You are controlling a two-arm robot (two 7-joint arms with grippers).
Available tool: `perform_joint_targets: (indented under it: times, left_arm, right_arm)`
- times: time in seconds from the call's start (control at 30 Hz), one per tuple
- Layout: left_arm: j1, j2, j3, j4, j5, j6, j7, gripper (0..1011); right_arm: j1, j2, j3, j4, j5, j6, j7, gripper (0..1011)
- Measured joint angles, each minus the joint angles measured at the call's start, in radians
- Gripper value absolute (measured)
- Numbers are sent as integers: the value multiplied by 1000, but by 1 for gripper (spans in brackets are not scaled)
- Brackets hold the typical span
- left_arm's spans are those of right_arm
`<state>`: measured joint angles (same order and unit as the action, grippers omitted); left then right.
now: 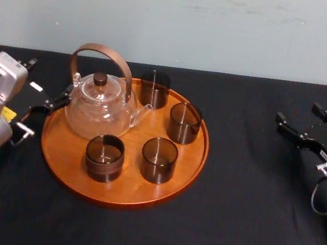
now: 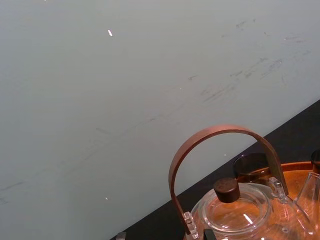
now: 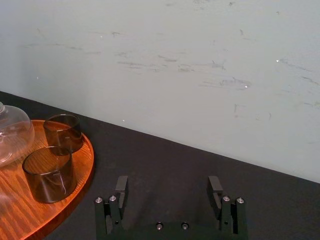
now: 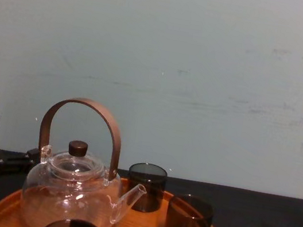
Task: Pick up the glass from the table and place it on the tray.
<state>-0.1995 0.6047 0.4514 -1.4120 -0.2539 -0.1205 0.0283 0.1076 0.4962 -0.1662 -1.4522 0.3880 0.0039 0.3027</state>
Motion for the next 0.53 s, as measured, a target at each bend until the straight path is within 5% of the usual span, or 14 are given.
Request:
perform_joint_targets:
  times: [0.53]
  left_arm:
    - [0, 0, 0, 0, 0, 0, 0, 1001]
  right_arm:
    - [0, 1, 0, -1, 1, 1, 1, 1002]
